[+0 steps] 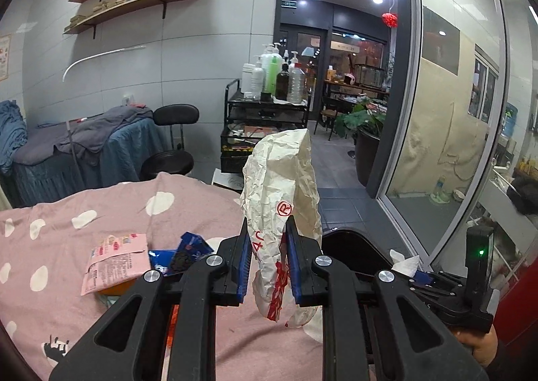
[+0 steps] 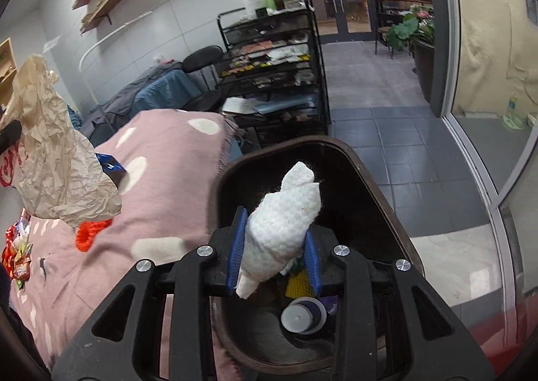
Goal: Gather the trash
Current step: 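Carry the white tissue over the brown bin and open the right tool, then lower the white plastic bag into the bin and open the left tool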
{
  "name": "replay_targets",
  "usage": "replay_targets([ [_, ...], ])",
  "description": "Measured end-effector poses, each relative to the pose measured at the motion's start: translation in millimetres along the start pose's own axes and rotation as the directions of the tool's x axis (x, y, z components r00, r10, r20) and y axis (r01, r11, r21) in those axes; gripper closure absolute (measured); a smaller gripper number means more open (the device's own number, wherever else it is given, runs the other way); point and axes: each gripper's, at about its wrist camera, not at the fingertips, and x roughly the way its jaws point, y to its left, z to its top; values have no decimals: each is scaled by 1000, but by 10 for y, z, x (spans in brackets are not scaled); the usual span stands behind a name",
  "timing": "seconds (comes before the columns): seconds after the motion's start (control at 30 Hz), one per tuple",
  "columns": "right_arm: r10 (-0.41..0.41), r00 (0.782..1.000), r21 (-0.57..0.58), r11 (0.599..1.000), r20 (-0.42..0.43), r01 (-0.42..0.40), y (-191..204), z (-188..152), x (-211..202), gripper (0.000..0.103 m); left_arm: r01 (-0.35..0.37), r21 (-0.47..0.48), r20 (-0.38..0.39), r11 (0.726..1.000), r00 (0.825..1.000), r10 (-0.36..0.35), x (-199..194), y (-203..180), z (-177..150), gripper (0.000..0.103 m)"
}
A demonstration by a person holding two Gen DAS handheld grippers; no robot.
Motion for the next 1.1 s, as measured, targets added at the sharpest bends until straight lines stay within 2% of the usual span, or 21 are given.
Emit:
replay_targets([
  [0.27, -34, 994, 32, 999, -101, 38, -186, -173, 384, 69, 53, 54, -88, 997, 995, -48, 407, -364, -134, 84],
  [0.33, -45, 990, 31, 998, -134, 49, -194, -230, 515, 64, 58, 72, -108, 996, 993, -50, 481, -438, -197, 84],
  [0.4, -60, 987, 31, 997, -146, 65, -207, -285, 570, 49, 62, 83, -128, 995, 991, -51, 550, -489, -246, 84],
  [0.47, -72, 987, 40, 996, -146, 78, -253, -346, 584, 47, 63, 94, -147, 994, 988, -49, 618, -530, -294, 84],
  [0.6, -82, 989, 69, 993, -119, 91, -352, -389, 468, 42, 64, 115, -176, 991, 984, -43, 712, -572, -365, 84],
  [0.87, -124, 992, 151, 981, -11, 125, -576, -279, 134, 33, 81, 168, -209, 982, 977, -45, 857, -757, -430, 84],
  [1.1, -137, 990, 197, 972, 21, 131, -689, -168, -12, 33, 121, 209, -262, 970, 963, -63, 1014, -939, -509, 84],
])
